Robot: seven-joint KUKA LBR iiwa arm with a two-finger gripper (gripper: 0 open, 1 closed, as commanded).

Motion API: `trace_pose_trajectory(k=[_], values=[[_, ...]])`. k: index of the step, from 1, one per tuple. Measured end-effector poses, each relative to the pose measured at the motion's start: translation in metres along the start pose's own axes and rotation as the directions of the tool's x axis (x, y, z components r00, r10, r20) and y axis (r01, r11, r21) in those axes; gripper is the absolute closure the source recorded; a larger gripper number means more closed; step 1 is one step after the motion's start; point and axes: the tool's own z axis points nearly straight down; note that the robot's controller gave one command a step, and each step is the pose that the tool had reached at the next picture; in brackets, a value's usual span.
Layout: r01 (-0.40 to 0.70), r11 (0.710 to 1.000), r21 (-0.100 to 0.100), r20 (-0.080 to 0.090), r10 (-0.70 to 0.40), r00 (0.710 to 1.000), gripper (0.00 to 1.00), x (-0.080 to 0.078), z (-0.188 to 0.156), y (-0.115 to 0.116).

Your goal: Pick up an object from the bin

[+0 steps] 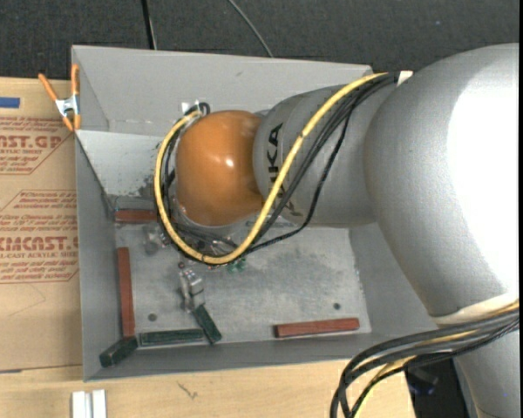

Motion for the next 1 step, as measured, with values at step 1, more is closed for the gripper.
trace_pose_trajectory(k=[1], values=[[-0.002,1.0,0.0,-0.002,0.002,1.0,0.0,0.0005,0.0008,-0.0012]])
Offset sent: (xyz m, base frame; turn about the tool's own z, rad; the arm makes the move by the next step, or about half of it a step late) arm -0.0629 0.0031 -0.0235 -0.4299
